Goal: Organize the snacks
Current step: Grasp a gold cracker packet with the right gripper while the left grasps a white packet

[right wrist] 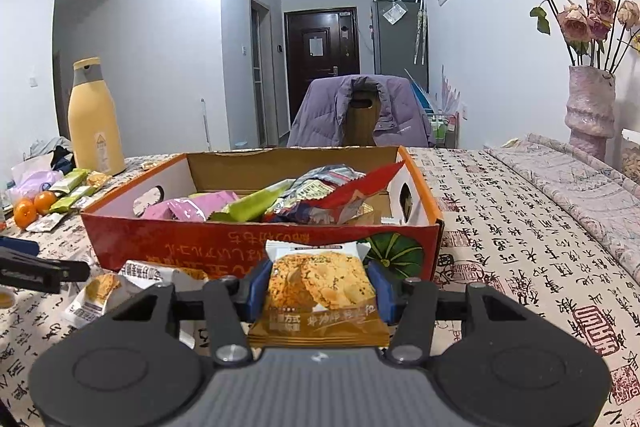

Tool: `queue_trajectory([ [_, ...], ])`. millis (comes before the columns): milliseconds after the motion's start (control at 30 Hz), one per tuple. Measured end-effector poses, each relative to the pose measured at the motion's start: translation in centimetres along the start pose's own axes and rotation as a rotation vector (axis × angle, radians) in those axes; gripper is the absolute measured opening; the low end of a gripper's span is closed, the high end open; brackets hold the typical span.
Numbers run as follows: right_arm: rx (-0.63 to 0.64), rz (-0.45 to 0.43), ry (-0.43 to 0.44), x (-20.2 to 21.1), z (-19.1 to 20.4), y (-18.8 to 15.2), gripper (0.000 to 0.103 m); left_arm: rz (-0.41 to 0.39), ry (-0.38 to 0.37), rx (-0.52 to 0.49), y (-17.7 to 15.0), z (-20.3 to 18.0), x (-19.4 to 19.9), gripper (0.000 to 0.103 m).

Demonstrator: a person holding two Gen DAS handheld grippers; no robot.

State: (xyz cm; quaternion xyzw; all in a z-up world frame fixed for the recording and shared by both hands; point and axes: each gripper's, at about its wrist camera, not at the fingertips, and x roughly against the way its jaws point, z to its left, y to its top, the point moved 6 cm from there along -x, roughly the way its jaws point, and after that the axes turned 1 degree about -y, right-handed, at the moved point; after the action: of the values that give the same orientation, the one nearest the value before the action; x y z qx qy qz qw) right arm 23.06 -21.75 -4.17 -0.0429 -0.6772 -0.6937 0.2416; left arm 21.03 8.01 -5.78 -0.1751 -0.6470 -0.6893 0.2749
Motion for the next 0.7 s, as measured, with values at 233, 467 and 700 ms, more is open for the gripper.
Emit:
queue_trajectory([
  [233, -0.010, -0.007, 0.010, 0.2, -0.1, 0.0, 0.051, 0.078, -0.019, -0.020, -0.4, 0.2, -2.1, 0.103],
  [467, -0.010, 0.000, 0.005, 0.1, 0.0, 0.0, 0.051, 0.067, -0.054, -0.032, -0.6, -0.6, -2.0, 0.096],
  [700, -0.011, 0.005, -0.003, -0.1, -0.1, 0.0, 0.051, 0.027, -0.063, -0.029, -1.0, -1.5, -0.5, 0.061],
])
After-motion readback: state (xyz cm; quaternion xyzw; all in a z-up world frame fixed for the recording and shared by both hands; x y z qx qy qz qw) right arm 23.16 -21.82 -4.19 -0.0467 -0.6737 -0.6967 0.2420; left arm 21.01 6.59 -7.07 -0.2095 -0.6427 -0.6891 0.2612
